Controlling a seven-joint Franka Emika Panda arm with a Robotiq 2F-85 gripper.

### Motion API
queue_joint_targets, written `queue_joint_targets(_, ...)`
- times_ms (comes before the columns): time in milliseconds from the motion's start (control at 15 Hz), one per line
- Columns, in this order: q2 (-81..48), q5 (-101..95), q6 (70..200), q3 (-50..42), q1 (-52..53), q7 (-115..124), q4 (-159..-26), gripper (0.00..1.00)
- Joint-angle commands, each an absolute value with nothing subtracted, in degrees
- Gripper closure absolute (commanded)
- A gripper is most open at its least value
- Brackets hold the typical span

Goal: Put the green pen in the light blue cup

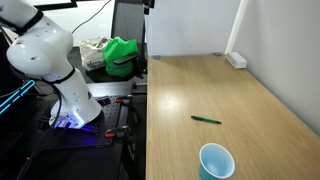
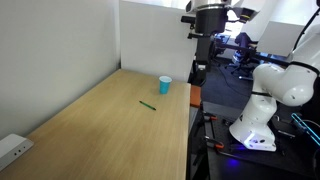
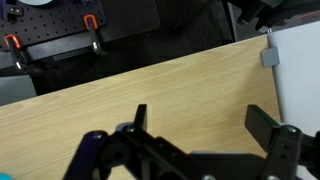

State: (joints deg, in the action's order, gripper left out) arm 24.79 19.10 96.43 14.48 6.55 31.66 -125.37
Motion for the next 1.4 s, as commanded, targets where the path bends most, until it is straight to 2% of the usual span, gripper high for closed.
queue_joint_targets(0, 24.89, 17.26, 100.18, 14.75, 5.17, 33.44, -125.64, 0.00)
queue_joint_targets(800, 25.10, 0.72, 103.76, 11.02, 0.89, 28.23, -130.98, 0.00)
queue_joint_targets(1333, 24.99, -6.76, 119.80, 8.16, -1.63, 27.43, -139.38, 0.00)
